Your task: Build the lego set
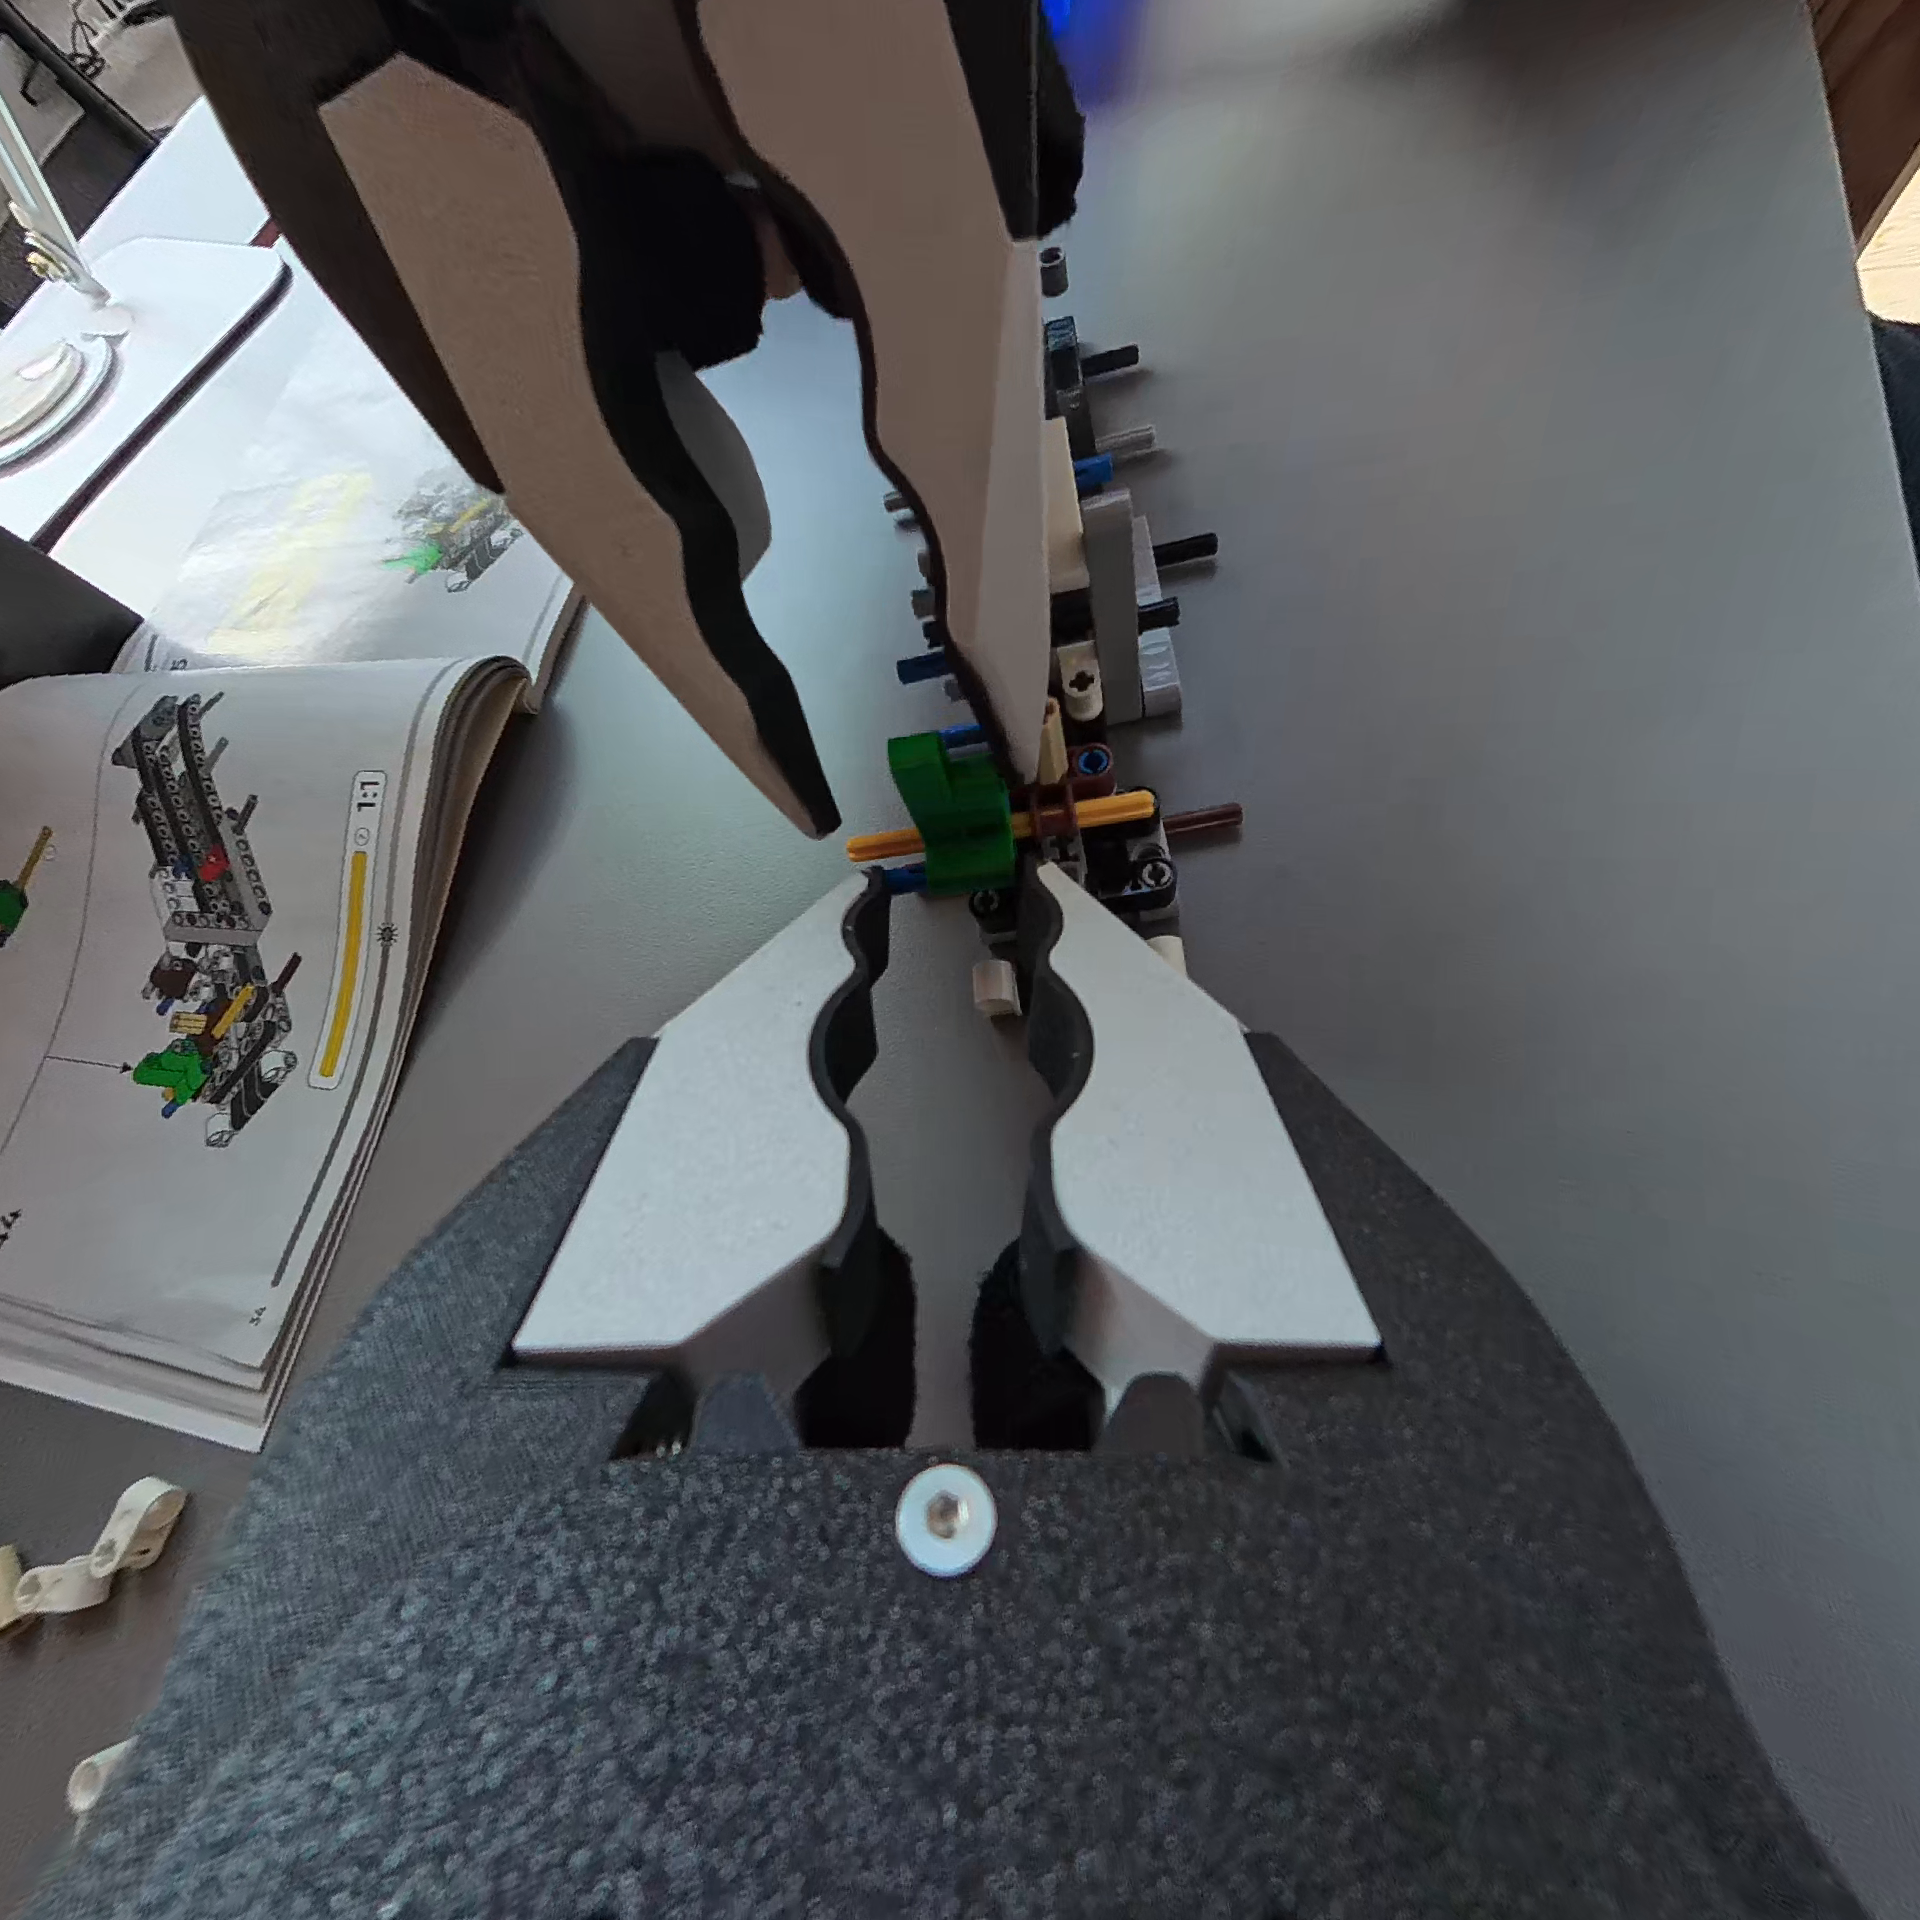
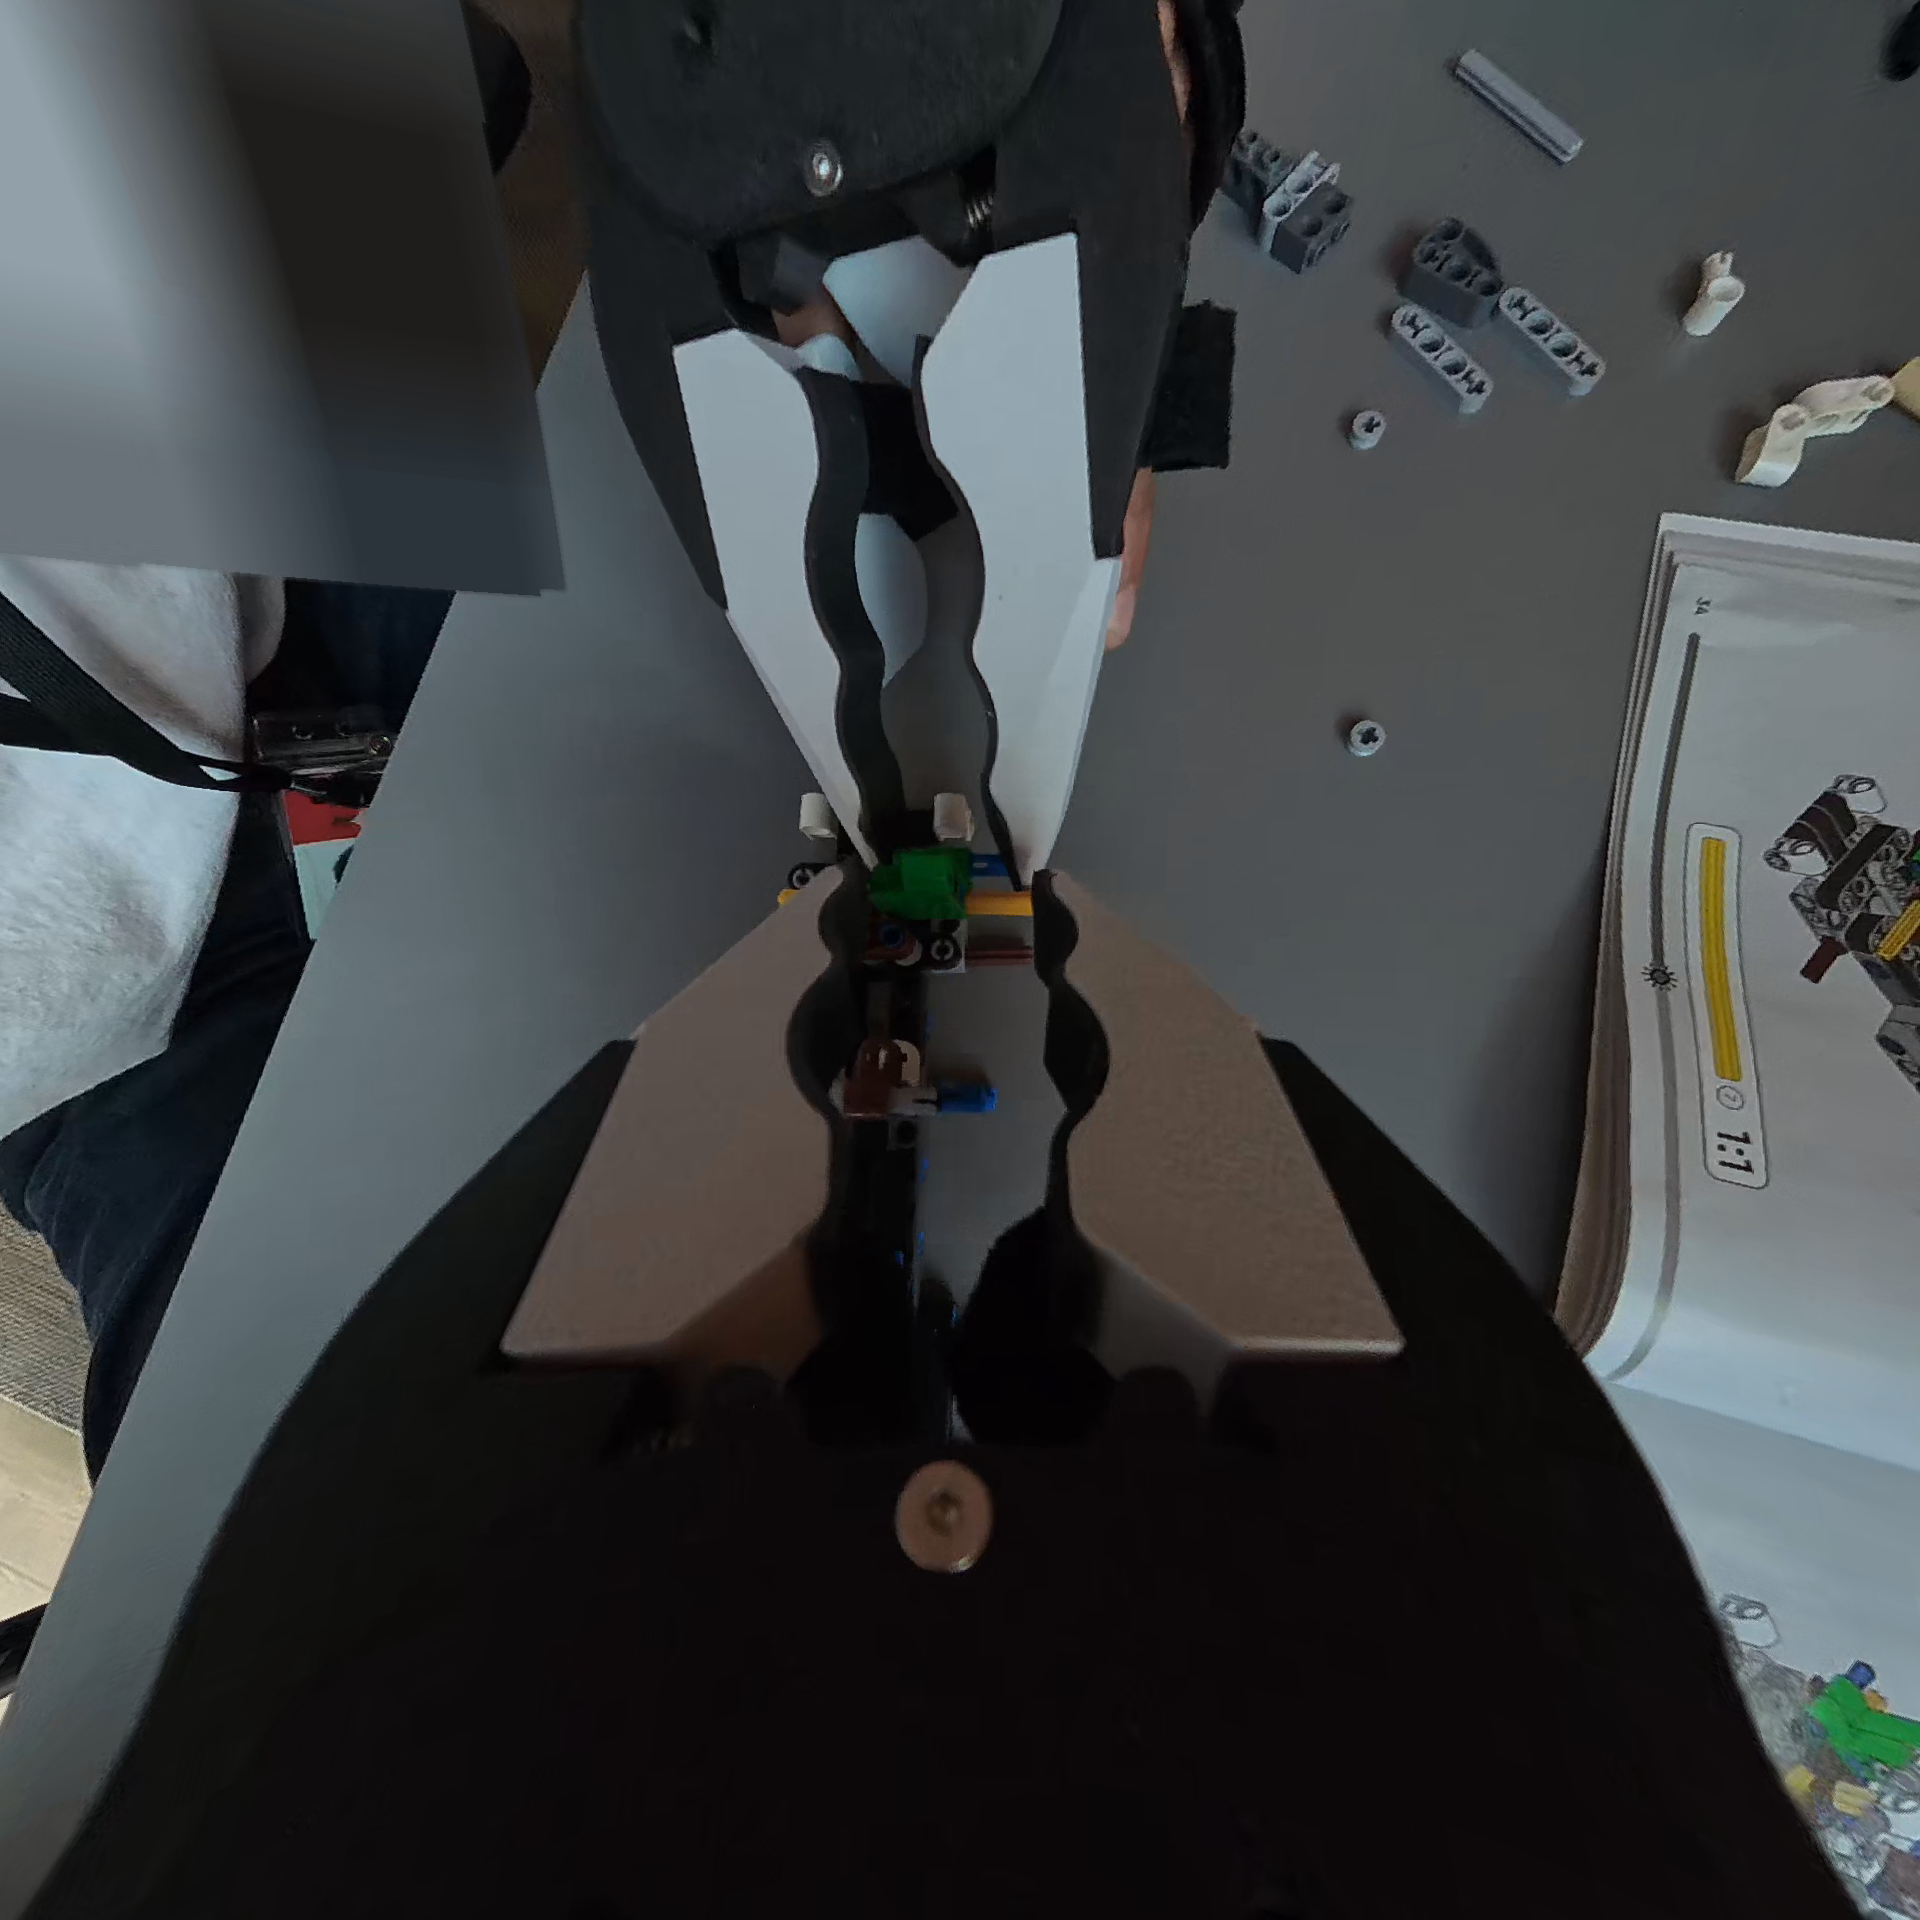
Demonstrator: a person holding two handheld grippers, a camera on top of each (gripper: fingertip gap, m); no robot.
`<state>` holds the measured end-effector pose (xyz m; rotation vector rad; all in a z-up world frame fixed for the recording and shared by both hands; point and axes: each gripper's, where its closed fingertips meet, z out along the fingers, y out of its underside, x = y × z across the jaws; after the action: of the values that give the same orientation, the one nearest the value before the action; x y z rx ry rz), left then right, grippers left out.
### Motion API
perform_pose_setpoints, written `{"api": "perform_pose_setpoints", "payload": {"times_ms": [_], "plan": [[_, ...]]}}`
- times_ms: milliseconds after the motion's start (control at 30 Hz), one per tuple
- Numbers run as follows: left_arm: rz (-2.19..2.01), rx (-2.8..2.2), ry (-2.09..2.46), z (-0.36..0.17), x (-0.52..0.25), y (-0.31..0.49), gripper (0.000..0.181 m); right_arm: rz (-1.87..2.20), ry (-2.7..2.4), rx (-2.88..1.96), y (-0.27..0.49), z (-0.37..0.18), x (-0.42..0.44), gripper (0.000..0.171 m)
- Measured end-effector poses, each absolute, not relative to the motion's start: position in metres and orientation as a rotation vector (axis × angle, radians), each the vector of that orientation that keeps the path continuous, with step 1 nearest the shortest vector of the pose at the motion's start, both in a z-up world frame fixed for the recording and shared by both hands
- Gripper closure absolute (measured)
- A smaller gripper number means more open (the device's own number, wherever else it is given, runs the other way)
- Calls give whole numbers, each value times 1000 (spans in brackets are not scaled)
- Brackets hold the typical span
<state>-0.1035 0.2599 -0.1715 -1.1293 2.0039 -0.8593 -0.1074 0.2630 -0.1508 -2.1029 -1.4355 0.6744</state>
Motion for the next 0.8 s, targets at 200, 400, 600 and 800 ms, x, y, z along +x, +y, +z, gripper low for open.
{"api": "perform_pose_setpoints", "payload": {"times_ms": [200,400,600,800], "plan": [[-857,-1127,2003,-172,-104,260,159,679,-1419,-2114,266,-152,-107,135],[-852,-1121,2003,-172,-104,259,159,769,-1367,-2135,265,-157,-110,136],[-856,-1128,2004,-172,-104,260,159,796,-1361,-2137,262,-158,-112,143],[-849,-1125,2000,-172,-104,260,159,676,-1365,-2150,267,-153,-106,135]]}}
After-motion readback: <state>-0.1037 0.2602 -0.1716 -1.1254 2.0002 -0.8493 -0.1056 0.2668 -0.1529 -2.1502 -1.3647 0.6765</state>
